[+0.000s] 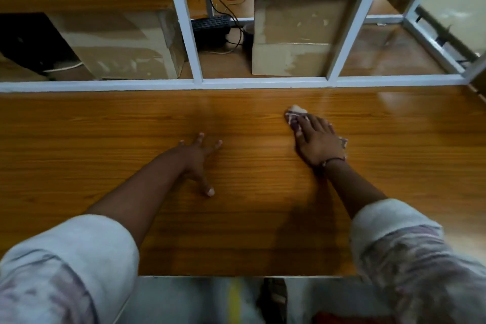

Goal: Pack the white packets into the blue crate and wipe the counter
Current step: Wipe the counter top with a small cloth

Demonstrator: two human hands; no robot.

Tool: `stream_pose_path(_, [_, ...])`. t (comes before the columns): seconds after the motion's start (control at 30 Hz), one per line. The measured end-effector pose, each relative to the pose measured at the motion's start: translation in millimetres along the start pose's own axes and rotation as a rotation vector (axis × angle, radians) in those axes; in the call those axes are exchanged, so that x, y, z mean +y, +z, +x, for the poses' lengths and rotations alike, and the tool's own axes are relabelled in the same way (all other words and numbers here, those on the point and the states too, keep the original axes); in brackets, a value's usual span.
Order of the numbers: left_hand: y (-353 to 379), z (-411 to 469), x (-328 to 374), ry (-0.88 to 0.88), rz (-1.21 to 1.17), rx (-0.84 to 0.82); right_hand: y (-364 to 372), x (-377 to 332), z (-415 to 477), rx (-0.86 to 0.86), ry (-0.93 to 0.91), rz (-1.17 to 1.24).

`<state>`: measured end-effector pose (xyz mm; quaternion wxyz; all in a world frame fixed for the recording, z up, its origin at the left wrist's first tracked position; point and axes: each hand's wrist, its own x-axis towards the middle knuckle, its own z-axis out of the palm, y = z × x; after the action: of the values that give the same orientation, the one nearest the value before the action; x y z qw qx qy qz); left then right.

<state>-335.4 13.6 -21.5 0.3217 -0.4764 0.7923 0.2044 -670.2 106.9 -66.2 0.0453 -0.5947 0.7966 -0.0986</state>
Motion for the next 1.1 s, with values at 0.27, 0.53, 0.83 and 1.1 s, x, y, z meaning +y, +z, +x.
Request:
stream_pose_path(0.27, [46.1,-54.1,-45.6,-0.016,0.045,-0.081,33.2,-98.9,-158.0,-0.005,-0.428,-0.051])
stream_pose_path(0.53, [92.1,-103.8,-103.7,0.007,0.034,-0.025,41.1,-198.2,-219.6,0.054,-0.059,-0.047])
stream_pose_path(0.83, [105.3,-114.0,-158.8,-0.009,-0.027,-0.020,55.7,-238.7,-194.5,-0.063,-0.201,-0.040])
stream_pose_path(1.1, [98.0,-91.1,-197.1,0.040,0.034,0.019,73.8,-303.1,-140.4,-0.016,-0.098,-0.031])
